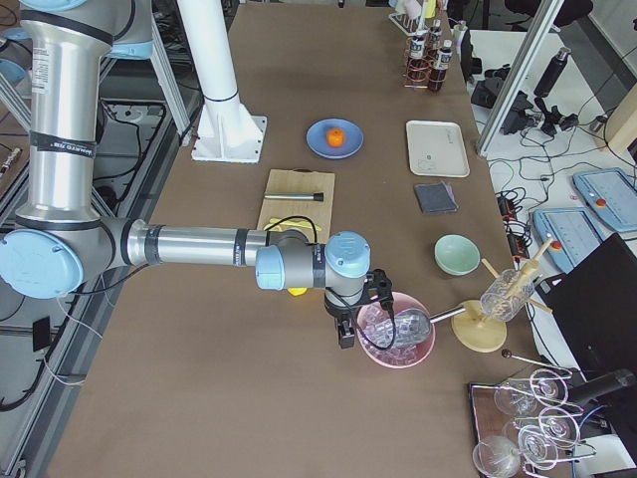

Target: Pick orange to plate

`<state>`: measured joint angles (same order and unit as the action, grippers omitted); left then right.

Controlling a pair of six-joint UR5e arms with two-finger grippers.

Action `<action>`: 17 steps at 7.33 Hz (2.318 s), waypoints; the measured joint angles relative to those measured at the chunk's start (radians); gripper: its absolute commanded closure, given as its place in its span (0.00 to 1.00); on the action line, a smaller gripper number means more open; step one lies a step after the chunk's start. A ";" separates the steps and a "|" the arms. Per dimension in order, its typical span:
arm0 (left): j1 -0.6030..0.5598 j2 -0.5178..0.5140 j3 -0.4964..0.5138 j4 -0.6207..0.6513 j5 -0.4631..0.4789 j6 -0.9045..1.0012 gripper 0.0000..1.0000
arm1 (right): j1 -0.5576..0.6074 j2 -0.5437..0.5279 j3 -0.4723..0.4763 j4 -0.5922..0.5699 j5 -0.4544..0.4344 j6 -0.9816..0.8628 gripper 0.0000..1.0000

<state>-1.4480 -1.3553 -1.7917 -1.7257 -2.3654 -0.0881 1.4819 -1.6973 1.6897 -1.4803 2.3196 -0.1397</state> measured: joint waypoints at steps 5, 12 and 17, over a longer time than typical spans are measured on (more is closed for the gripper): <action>0.000 0.004 0.011 -0.046 0.006 -0.017 0.02 | -0.039 0.005 0.015 0.001 0.011 0.004 0.00; -0.001 0.007 0.008 -0.052 0.005 -0.020 0.02 | -0.049 -0.005 0.028 0.002 0.015 0.006 0.00; -0.004 0.012 0.013 -0.052 0.007 -0.019 0.02 | -0.049 -0.006 0.027 0.002 0.010 0.009 0.00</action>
<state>-1.4518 -1.3432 -1.7791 -1.7779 -2.3585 -0.1067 1.4328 -1.7035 1.7172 -1.4787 2.3296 -0.1311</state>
